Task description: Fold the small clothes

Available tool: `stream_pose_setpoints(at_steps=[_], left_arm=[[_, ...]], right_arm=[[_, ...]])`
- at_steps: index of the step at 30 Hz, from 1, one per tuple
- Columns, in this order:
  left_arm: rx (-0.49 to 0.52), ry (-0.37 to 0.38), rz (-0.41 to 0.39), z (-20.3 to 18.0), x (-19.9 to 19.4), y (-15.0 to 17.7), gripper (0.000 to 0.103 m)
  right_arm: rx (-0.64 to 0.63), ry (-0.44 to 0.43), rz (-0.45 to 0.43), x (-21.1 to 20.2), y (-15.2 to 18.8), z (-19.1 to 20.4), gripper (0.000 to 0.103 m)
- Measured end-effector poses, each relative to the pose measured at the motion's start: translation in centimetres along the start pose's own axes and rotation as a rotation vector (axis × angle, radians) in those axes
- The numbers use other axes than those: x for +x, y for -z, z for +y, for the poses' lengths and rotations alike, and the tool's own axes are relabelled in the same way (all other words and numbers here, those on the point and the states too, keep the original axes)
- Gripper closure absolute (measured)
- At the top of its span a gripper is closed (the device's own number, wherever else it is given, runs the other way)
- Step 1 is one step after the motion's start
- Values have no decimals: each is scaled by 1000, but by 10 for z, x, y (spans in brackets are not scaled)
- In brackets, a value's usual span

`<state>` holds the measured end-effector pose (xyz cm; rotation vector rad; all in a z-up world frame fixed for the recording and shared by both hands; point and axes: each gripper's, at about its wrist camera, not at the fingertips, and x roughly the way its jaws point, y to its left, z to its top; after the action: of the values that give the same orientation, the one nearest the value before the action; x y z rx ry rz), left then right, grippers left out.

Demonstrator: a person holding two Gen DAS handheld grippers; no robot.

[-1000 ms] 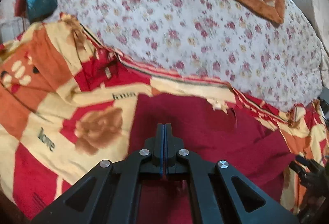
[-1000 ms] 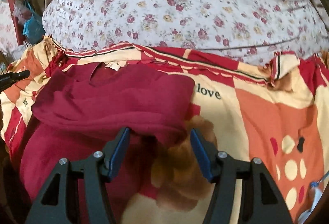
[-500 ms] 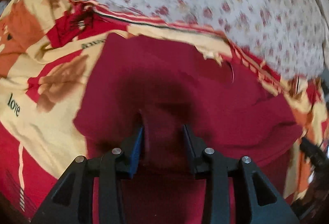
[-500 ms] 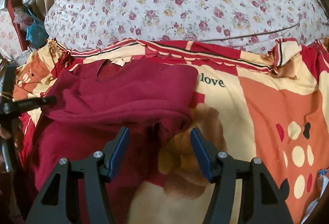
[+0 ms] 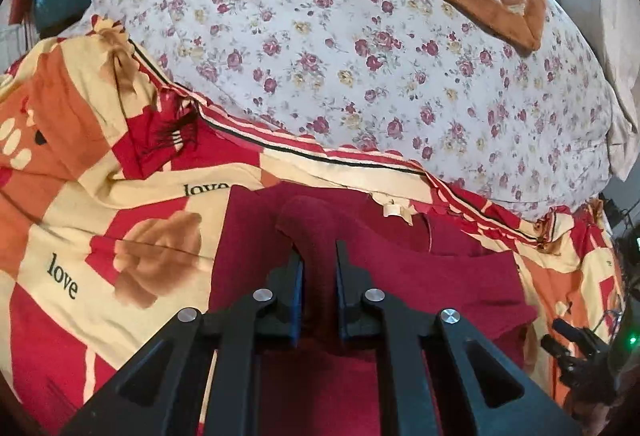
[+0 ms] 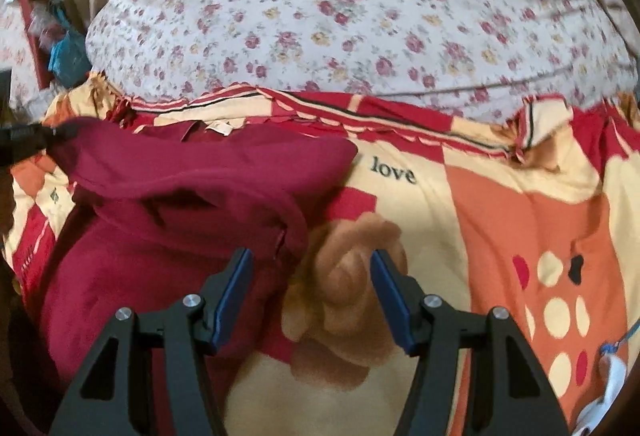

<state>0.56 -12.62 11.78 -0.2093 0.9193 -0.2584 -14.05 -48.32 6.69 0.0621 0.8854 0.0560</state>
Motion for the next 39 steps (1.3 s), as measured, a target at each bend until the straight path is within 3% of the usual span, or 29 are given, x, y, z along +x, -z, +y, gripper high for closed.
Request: stream_pose_setpoints(at_steps=[3,5,7,10,15,16,19,21,23,24,25,30,33,39], left_arm=[[24,-13,0,-4,1,3,103],[33,-24,3,-5,2,5,103],[21,-27,9,-1,4,5,103],[-2,-26,16,6,6,6,103],[-29,-30,63,19,20,19,103],[-31,-38,85,21,27,24,103],[-39,-69,125,25,43,39,103],[-47,-72,129,28,46,44,103],[-66,-62,130,31,46,44,103],[-71,-60,130,31,45,44,103],[-70,-60,127,31,44,43,103],[-43,-78,117,24,43,43,103],[-47,-75,118,26,43,44,103],[-56,-69,129,32,47,46,103]], right_arm=[[-54,-12,-3,8,-8,12,43],[-95,-21,1,15,-12,20,56],[-133,-22,22,25,-15,26,84],[-148,-36,30,30,-14,27,96],[-157,-33,65,16,2,18,97],[-154,-28,88,18,7,15,103],[-151,-21,173,25,24,8,103],[-95,-41,156,16,24,-2,103],[21,-59,101,4,13,-20,89],[75,-62,73,1,4,-27,70],[88,-68,53,0,-2,-28,56],[26,-83,32,22,-21,0,58],[97,-144,75,38,-20,-1,77],[-62,-63,171,32,12,20,77]])
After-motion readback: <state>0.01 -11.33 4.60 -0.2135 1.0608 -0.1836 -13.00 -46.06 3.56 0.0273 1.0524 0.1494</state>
